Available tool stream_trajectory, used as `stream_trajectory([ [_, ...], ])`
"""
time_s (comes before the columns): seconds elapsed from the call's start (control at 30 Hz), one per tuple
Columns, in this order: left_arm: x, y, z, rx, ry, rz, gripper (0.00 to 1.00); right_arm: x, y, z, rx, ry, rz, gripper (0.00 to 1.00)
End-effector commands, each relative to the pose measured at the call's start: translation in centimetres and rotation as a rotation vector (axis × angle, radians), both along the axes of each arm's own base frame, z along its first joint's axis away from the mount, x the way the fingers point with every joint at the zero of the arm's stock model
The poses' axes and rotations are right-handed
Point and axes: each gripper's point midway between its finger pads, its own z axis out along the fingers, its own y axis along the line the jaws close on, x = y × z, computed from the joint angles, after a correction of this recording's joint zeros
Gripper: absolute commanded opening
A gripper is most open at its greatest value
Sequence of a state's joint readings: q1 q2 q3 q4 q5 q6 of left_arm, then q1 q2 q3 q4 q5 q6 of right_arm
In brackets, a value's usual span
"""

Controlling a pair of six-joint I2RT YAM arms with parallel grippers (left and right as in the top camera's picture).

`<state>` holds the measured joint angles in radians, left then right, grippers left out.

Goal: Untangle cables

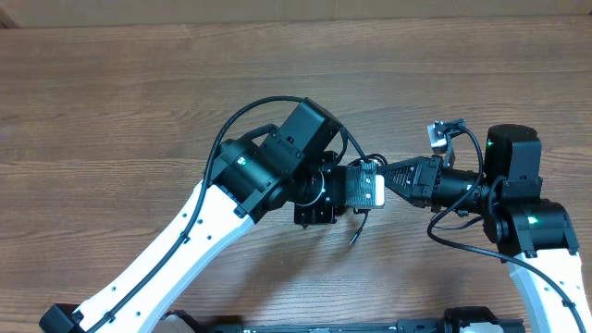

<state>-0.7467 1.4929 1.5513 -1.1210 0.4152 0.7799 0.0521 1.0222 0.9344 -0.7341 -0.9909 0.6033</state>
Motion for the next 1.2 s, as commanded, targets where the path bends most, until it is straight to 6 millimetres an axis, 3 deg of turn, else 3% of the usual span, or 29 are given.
stream_trajectory([
  [0.0, -0.85, -1.14, 0.97, -0.059, 0.034, -0.045, 0.37, -0.18, 0.26, 1.37, 0.027, -0.030, 0.024, 0.04],
  [0.5, -0.84, -1.13, 0.96, -0.058, 0.034, -0.045, 0.35, -0.97, 0.81, 2.21, 0.078, -0.036, 0.078, 0.04],
  [0.7, -0.84, -1.13, 0.95, -0.058, 0.033, -0.045, 0.21, -0.96, 0.81, 2.21, 0.078, -0.036, 0.078, 0.04],
  [0.87, -0.83, -1.12, 0.95, -0.058, 0.033, -0.045, 0.04, -0.93, 0.81, 2.24, 0.078, -0.039, 0.078, 0.04],
  [1.17, -0.70, -1.06, 0.90, -0.053, 0.027, -0.040, 0.04, -0.73, 0.72, 2.14, 0.067, -0.047, 0.069, 0.04],
])
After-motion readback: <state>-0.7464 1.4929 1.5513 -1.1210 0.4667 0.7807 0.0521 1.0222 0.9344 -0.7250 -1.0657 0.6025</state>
